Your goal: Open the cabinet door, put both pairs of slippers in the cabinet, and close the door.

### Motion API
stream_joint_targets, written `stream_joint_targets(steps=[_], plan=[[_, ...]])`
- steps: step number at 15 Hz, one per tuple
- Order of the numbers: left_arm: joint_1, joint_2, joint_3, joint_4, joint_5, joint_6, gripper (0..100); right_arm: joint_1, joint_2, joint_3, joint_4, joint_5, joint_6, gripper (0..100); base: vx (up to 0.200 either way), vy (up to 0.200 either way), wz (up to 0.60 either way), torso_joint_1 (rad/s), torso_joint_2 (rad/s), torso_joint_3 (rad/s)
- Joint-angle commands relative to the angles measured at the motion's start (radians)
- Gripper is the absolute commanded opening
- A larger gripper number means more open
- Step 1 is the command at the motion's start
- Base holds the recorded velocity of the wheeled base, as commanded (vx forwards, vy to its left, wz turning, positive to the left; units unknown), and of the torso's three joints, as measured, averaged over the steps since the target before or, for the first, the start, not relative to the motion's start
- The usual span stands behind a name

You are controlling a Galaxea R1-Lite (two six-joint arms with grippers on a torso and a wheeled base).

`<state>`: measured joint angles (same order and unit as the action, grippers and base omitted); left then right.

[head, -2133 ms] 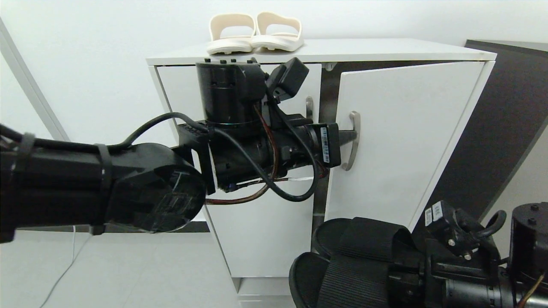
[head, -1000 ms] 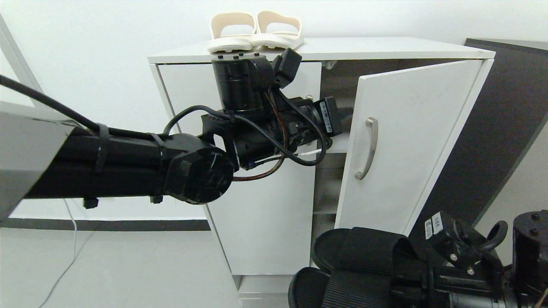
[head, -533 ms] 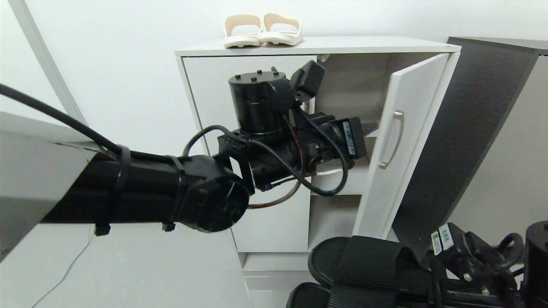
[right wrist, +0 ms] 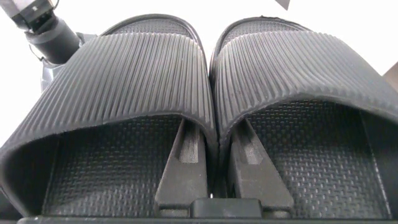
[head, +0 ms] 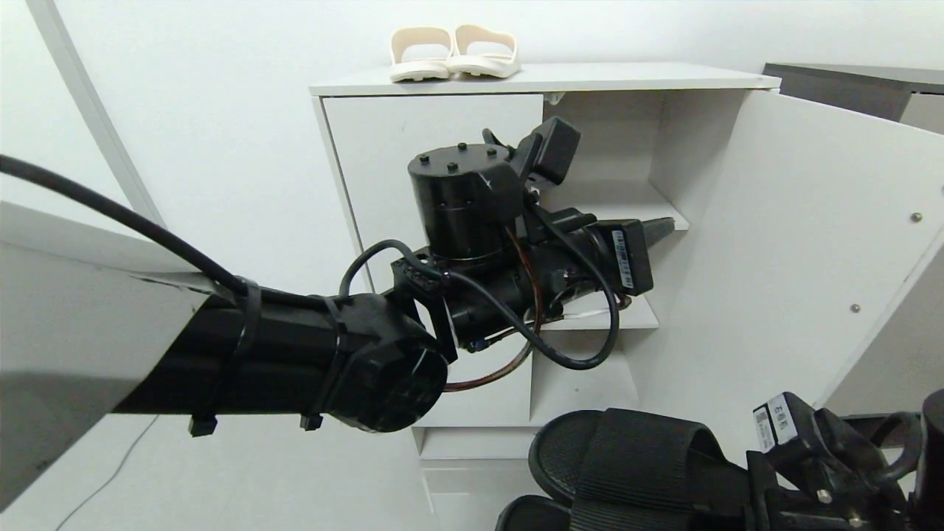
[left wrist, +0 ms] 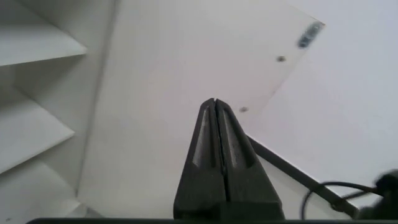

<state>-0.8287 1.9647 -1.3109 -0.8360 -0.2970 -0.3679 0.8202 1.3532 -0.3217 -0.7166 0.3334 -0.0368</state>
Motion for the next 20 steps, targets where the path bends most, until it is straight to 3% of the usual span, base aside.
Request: stream_joint_targets(steps=[1,6,7,8,10,11,13,15,16,17,18,20], plan=[[0.019,-0.029,0.018,0.003,0.007,0.000,0,-0.003,0.007,-0.002,-0.001,-0.001,0.000,0,0.000,0.000,0.00,0.000,0.00,0.000],[0.111,-0.369,0.243,0.127,0.015,0.003,0,-0.052,0.044,-0.027,-0.006,-0.013,0.002,0,0.000,0.000,0.00,0.000,0.00,0.000],[0.152,-0.535,0.323,0.242,0.016,0.009,0,-0.059,0.050,-0.040,-0.006,-0.028,0.009,0,0.000,0.000,0.00,0.000,0.00,0.000],[0.197,-0.701,0.383,0.387,0.041,0.038,0,-0.065,0.052,-0.053,-0.004,-0.045,0.011,0,0.000,0.000,0.00,0.000,0.00,0.000],[0.289,-0.965,0.435,0.672,0.144,0.112,0,-0.072,0.070,-0.091,-0.004,-0.111,0.041,0,0.000,0.000,0.00,0.000,0.00,0.000],[0.327,-1.080,0.453,0.791,0.202,0.129,0,-0.072,0.086,-0.111,-0.004,-0.157,0.069,0,0.000,0.000,0.00,0.000,0.00,0.000],[0.382,-1.285,0.483,0.959,0.300,0.130,0,-0.072,0.136,-0.162,-0.004,-0.248,0.112,0,0.000,0.000,0.00,0.000,0.00,0.000],[0.415,-1.437,0.539,1.037,0.441,0.132,0,-0.070,0.201,-0.214,-0.006,-0.367,0.144,0,0.000,0.000,0.00,0.000,0.00,0.000],[0.430,-1.458,0.559,1.045,0.478,0.135,0,-0.070,0.213,-0.226,-0.004,-0.395,0.152,0,0.000,0.000,0.00,0.000,0.00,0.000],[0.502,-1.498,0.611,1.048,0.558,0.156,0,-0.070,0.245,-0.250,-0.006,-0.467,0.163,0,0.000,0.000,0.00,0.000,0.00,0.000],[0.583,-1.554,0.682,1.045,0.622,0.208,0,-0.070,0.277,-0.281,-0.006,-0.542,0.179,0,0.000,0.000,0.00,0.000,0.00,0.000],[0.672,-1.630,0.805,1.042,0.650,0.248,0,-0.070,0.294,-0.295,-0.006,-0.562,0.193,0,0.000,0.000,0.00,0.000,0.00,0.000]])
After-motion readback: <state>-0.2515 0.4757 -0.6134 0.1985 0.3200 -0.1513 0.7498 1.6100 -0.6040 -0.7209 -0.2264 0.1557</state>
